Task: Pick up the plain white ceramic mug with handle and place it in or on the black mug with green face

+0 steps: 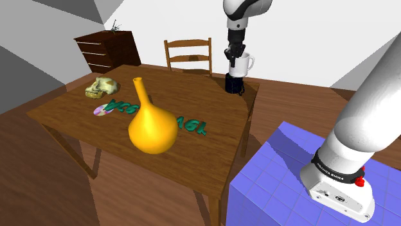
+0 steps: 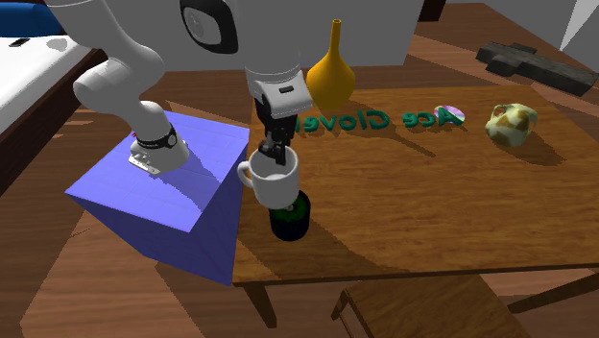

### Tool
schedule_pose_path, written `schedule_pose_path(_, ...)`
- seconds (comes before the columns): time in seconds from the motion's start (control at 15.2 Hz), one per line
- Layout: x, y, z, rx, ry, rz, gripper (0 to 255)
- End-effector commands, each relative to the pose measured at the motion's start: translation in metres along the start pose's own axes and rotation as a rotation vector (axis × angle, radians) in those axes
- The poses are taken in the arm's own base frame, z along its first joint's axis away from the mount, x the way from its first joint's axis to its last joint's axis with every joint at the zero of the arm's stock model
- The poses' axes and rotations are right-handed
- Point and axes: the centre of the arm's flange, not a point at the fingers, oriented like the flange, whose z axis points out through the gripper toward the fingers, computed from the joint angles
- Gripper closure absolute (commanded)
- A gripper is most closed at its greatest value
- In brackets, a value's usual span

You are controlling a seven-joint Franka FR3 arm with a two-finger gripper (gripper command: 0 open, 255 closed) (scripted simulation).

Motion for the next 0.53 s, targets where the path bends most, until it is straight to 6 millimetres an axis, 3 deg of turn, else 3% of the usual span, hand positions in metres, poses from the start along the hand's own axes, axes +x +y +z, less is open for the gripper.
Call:
schedule_pose_path(0.0, -0.0010, 0.0003, 0.0105, 0.000, 0.001, 0.000, 255)
schedule_pose_path(0.46, -0.0012, 0.0003, 0.0181, 0.000, 0.001, 0.000, 255)
